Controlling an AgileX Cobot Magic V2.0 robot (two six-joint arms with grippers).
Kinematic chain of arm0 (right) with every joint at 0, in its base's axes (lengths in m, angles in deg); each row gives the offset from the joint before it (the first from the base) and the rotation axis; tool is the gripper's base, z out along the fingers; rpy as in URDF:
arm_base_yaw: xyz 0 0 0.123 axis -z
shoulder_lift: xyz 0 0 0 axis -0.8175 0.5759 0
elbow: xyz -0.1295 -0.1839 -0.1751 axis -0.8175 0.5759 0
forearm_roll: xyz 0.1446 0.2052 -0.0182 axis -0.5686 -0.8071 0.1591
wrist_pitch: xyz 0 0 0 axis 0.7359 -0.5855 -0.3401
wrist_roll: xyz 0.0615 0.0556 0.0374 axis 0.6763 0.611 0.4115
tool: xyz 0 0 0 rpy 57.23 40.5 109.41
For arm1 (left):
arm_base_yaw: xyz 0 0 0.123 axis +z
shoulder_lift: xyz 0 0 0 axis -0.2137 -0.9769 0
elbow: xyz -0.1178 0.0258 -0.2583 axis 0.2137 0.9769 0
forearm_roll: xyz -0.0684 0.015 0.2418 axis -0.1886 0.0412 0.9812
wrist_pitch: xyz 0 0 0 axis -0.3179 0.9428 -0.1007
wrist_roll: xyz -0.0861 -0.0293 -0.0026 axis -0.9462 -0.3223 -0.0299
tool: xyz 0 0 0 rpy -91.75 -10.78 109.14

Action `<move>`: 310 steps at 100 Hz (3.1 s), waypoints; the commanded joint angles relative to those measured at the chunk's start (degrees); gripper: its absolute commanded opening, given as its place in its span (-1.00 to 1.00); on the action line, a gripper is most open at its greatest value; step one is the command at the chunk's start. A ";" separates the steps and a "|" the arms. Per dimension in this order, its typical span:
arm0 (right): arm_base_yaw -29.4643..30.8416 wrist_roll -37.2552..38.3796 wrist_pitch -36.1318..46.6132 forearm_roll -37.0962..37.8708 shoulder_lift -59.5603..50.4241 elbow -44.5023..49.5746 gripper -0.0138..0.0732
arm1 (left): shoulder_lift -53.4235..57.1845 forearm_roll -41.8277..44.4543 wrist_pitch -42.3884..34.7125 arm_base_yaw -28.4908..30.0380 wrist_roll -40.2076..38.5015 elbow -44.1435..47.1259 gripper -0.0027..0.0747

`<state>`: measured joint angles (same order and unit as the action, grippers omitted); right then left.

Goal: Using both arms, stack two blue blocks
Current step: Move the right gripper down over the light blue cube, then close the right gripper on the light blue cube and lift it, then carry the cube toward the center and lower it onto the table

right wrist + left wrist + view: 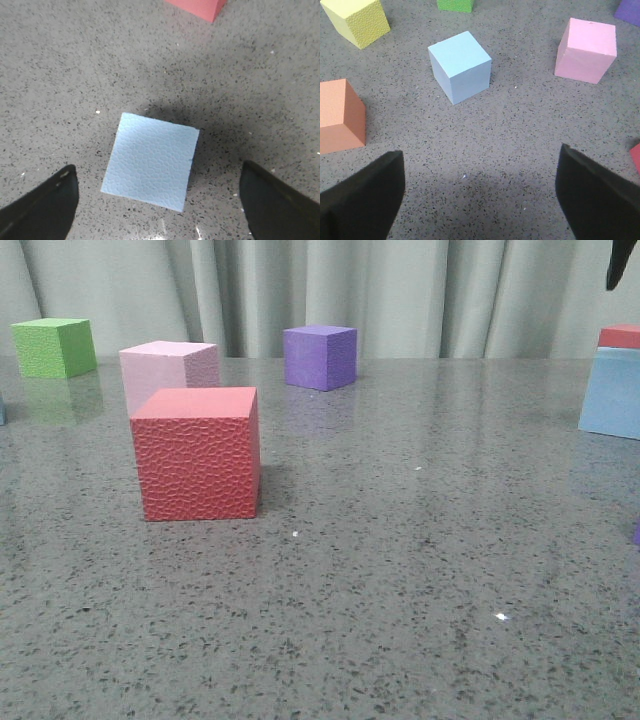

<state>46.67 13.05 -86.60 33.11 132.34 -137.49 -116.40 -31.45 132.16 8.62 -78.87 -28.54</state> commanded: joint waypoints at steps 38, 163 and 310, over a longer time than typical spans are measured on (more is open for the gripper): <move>0.39 1.74 3.69 1.86 3.44 -2.04 0.80 | -0.25 0.00 -3.80 -0.53 0.08 -1.94 0.56; 0.14 1.81 4.94 2.05 7.13 -2.28 0.18 | -0.25 0.00 -4.72 -0.53 0.08 -1.94 0.56; -23.80 3.05 -2.79 -1.83 20.91 -24.88 0.18 | -0.25 0.00 -4.84 -0.53 0.08 -1.94 0.56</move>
<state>22.77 16.03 -91.42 31.26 155.52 -160.36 -116.40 -31.45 131.34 8.62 -78.87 -28.54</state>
